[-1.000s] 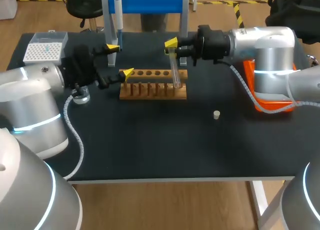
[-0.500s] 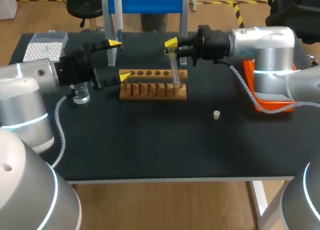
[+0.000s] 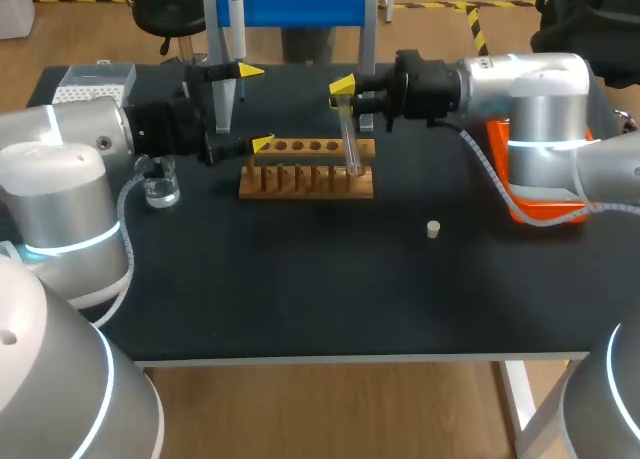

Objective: Invert the test tube, pick up the pipette, mount the tip to pipette, aspirate from beaker and dispense into the tube, eject the tip, return the pipette, and cap with the stopper.

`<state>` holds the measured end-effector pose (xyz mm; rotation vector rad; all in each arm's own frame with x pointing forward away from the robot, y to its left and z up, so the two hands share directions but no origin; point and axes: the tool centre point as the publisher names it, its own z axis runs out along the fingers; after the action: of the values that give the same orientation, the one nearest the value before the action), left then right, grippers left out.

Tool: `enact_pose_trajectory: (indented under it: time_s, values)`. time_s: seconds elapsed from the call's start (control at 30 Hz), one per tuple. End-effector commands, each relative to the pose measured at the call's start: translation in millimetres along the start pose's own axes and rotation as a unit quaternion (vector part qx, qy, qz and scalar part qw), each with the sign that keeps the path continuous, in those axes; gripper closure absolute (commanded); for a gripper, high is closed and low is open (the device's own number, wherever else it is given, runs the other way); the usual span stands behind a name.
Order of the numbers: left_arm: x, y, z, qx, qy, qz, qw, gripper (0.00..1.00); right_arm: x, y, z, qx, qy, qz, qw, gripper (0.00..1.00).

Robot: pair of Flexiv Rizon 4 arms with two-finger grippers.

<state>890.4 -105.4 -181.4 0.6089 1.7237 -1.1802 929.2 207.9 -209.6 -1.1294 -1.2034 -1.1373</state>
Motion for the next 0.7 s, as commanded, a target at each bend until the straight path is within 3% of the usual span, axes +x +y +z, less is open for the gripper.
enact_pose_trajectory:
  time_s: [0.03, 0.23, 0.5, 0.7]
  values:
    - [4.7, -0.6, 9, 0.057, -0.004, 0.132, 0.990, 0.00, 1, 0, -1, 0.001, -0.001, 0.000, 1.000, 1.00]
    - [3.3, 3.4, 4, 0.118, -0.011, 0.139, 0.983, 0.00, 1, 0, -1, 0.001, -0.001, 0.000, 1.000, 1.00]
    - [8.3, -3.6, 13, 0.141, 0.022, 0.170, 0.975, 0.00, 1, 0, -1, 0.001, -0.001, 0.000, 1.000, 1.00]
    - [13.3, -12.8, 19, 0.128, 0.027, 0.189, 0.973, 0.00, 1, 0, -1, 0.001, -0.001, 0.000, 1.000, 1.00]
